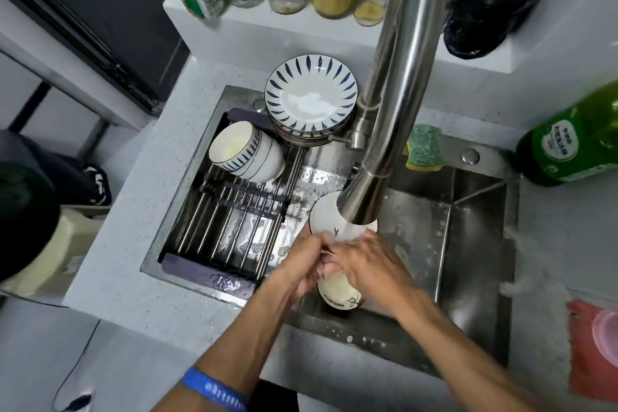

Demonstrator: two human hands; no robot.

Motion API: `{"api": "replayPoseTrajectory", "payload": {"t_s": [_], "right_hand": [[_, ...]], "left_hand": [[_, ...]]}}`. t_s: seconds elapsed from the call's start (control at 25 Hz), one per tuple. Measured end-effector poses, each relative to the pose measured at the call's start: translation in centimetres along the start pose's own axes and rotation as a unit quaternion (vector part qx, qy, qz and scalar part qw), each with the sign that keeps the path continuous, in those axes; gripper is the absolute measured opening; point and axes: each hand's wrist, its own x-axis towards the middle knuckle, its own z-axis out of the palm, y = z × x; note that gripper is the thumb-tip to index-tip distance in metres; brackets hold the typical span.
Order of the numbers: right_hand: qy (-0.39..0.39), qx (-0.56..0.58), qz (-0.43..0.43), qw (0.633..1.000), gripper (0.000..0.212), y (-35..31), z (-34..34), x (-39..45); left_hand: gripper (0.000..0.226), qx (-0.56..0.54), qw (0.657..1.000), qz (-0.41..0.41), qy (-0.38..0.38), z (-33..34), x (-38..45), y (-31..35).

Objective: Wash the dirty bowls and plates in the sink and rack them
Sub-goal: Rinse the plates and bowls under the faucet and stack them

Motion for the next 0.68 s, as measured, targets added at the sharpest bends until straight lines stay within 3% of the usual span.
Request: {"api": "replayPoseTrajectory", "payload": {"t_s": [0.08, 0.12, 0.16, 0.24, 0.28, 0.4, 0.48, 0.52, 0.56, 0.6, 0.68], "right_hand": [[-0.046, -0.067, -0.042, 0.996, 0.028, 0.2, 0.1, -0.4], [-0.051, -0.067, -0.040, 0.996, 0.028, 0.2, 0.5, -1.0], [-0.055, -0.053, -0.034, 0.996, 0.029, 0.1, 0.9, -1.3], [-0.053, -0.038, -0.012, 0.998, 0.032, -0.4, 1.5, -1.8], [-0.048, -0.049, -0.007, 0.998, 0.032, -0.4, 1.7, -2.0], [0.019, -0.080, 0.046, 0.996, 0.028, 0.2, 1.7, -2.3], [0.072, -0.042, 0.118, 0.989, 0.021, -0.4, 1.7, -1.3], [0.101, 0.040, 0.171, 0.979, 0.013, -1.0, 1.8, -0.7], [0.122, 0.169, 0.229, 0.951, 0.007, -1.8, 2.1, -0.1], [0.136, 0.316, 0.284, 0.895, 0.010, -2.6, 2.4, 0.4], [0.186, 0.561, 0.334, 0.734, 0.018, -3.2, 2.7, 1.2]], "left_hand": [[0.017, 0.219, 0.974, 0.022, 0.049, -0.3, 1.0, 1.1], [0.020, 0.340, 0.936, 0.064, 0.072, 0.1, 1.0, 1.9], [0.023, 0.393, 0.911, 0.105, 0.067, 0.8, 1.1, 2.9], [0.035, 0.399, 0.908, 0.129, -0.016, 2.1, 0.8, 4.0], [0.036, 0.393, 0.910, 0.130, -0.039, 2.4, 0.7, 4.4], [0.026, 0.343, 0.933, 0.096, 0.037, 1.2, 2.3, 4.0], [0.037, 0.120, 0.986, 0.115, 0.032, 1.2, 1.3, 1.1], [0.039, -0.015, 0.992, 0.128, 0.010, 1.9, -0.1, -0.1], [0.038, -0.126, 0.983, 0.132, 0.011, 2.1, -0.3, -1.3], [0.036, -0.202, 0.970, 0.134, 0.017, 2.1, 0.3, -2.1], [0.035, -0.297, 0.950, 0.095, 0.024, 1.3, 1.0, -1.6]]}}
